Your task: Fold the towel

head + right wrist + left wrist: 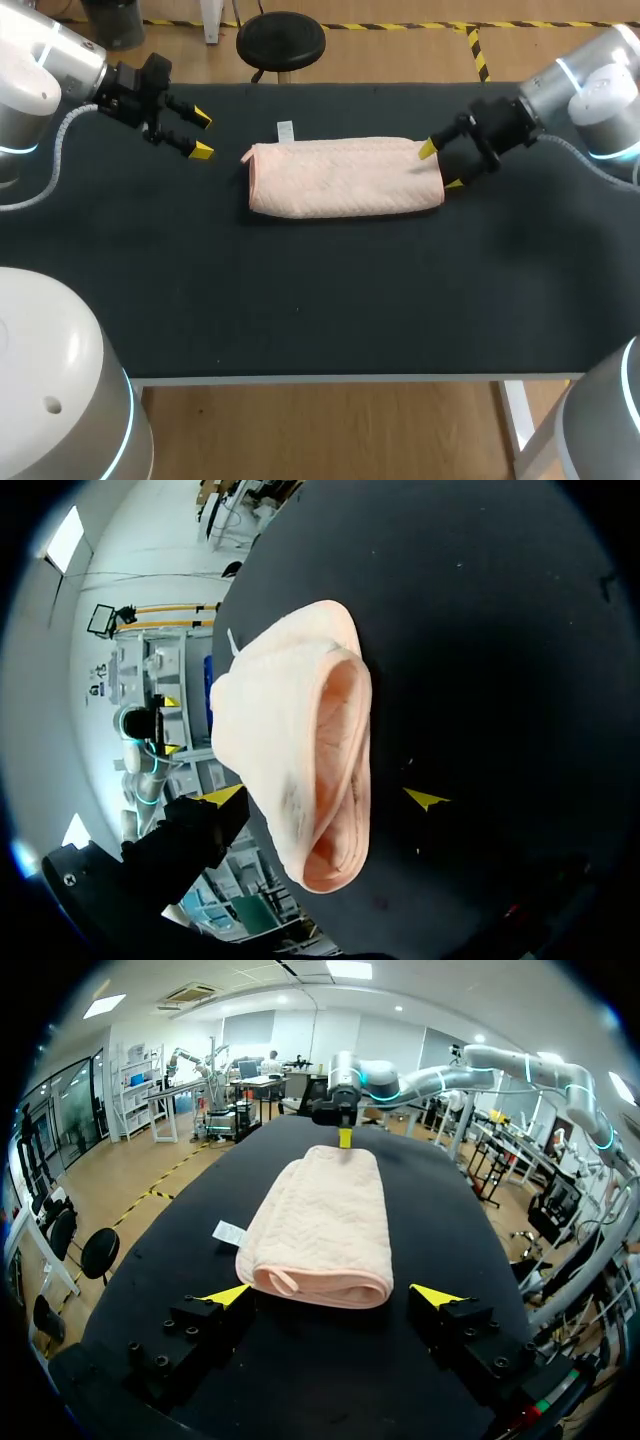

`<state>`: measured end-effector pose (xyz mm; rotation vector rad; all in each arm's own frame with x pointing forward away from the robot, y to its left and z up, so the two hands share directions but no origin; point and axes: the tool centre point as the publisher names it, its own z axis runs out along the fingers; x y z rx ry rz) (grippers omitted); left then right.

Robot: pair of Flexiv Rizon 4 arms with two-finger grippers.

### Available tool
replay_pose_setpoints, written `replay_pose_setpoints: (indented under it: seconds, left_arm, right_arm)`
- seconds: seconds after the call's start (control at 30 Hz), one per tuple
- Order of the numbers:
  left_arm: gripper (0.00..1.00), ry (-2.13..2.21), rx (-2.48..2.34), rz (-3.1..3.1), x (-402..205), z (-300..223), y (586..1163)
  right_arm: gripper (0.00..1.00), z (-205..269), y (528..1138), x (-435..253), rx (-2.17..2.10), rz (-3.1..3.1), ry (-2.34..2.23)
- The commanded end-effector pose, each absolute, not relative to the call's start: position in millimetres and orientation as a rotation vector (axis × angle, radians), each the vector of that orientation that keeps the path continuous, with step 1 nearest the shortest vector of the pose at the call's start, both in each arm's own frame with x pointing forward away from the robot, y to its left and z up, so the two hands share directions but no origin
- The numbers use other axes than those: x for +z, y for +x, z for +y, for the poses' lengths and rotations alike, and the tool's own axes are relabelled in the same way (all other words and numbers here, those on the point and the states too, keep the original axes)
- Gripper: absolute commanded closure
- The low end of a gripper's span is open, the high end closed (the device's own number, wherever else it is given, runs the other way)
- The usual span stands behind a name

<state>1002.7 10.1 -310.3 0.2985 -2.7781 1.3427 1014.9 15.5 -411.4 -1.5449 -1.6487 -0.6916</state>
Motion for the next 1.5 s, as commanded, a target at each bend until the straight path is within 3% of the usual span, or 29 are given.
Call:
replay_pose_setpoints:
  seconds: [0.03, 0.7, 0.73, 0.77, 0.8, 0.87, 1.23, 1.5]
  left_arm:
    - [0.0, 0.297, 1.347, -2.777, -311.6, 10.2, 1003.1]
    - [0.0, 0.297, 1.347, -2.777, -311.6, 10.2, 1003.1]
    - [0.0, 0.297, 1.347, -2.777, -311.6, 10.2, 1003.1]
    - [0.0, 0.297, 1.347, -2.777, -311.6, 10.2, 1003.1]
    - [0.0, 0.297, 1.347, -2.777, -311.6, 10.2, 1003.1]
    - [0.0, 0.297, 1.347, -2.777, -311.6, 10.2, 1003.1]
    - [0.0, 0.297, 1.347, -2.777, -311.6, 10.2, 1003.1]
    - [0.0, 0.297, 1.347, -2.777, -311.6, 10.2, 1003.1]
  right_arm:
    - [0.0, 24.0, 1021.6, -423.1, -0.653, -1.661, -1.496]
    - [0.01, 44.3, 1015.1, -415.7, -0.668, -1.688, -1.448]
    - [0.31, 44.3, 1014.9, -415.8, -0.664, -1.69, -1.452]
    - [0.53, 44.2, 1014.4, -416.0, -0.661, -1.694, -1.457]
    - [0.64, 44.0, 1014.1, -416.0, -0.657, -1.697, -1.463]
    - [0.98, 43.5, 1013.8, -415.9, -0.645, -1.703, -1.483]
    - [1.0, 55.2, 1021.1, -398.3, -0.567, -1.8, -1.561]
    - [1.0, 93.3, 1023.0, -365.8, -0.575, -1.925, -1.509]
